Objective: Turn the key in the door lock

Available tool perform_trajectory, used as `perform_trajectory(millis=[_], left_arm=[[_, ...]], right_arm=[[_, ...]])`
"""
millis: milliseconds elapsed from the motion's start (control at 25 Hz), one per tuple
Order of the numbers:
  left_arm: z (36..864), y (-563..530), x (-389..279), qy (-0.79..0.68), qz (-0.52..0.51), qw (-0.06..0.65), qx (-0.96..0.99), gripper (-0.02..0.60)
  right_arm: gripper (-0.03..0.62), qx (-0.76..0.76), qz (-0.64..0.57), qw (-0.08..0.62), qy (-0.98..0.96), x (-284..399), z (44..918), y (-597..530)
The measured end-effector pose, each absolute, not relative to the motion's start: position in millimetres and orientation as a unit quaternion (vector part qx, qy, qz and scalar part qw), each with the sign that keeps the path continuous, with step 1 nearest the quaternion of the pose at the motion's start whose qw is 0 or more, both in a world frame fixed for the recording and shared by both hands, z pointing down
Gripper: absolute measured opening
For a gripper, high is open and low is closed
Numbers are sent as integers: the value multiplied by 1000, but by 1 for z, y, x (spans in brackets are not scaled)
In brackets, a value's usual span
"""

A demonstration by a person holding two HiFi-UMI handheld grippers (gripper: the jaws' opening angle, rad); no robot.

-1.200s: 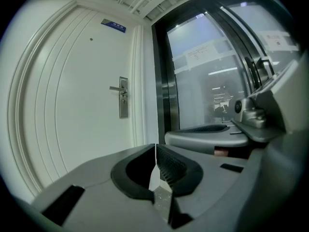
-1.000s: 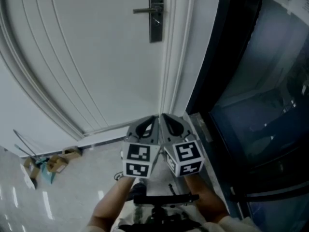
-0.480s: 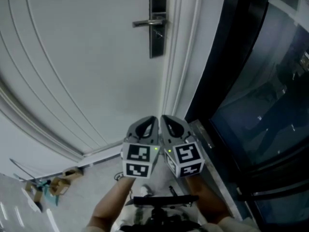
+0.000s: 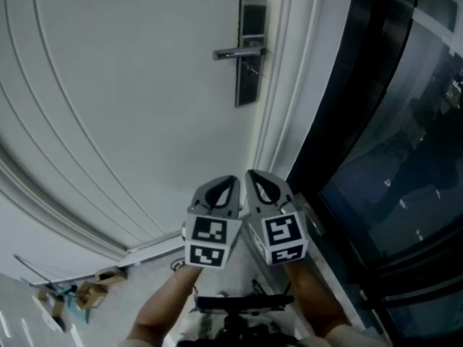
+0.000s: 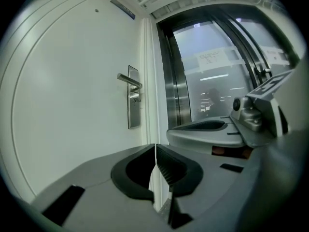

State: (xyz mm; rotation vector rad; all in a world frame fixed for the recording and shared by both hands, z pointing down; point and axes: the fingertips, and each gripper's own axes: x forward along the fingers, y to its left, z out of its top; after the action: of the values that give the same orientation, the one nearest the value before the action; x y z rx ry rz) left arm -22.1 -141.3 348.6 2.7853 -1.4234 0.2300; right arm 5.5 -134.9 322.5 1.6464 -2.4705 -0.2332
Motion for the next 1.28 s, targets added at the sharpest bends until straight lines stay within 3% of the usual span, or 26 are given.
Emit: perform_trajectory(millis=[760,1040,1280], left_arm=[[307,-262,13,-489,48,-18,871,26],[298,-294,15,-511,47,-19,858,26],[294,-308,13,-533,43,-16,845,26]], right_arm=[[21,527,-210,116,-815,39,258,-265],[65,531,-275,129,-791,50,211,-311],[86,517,-332,195,-765,43,205,-344]])
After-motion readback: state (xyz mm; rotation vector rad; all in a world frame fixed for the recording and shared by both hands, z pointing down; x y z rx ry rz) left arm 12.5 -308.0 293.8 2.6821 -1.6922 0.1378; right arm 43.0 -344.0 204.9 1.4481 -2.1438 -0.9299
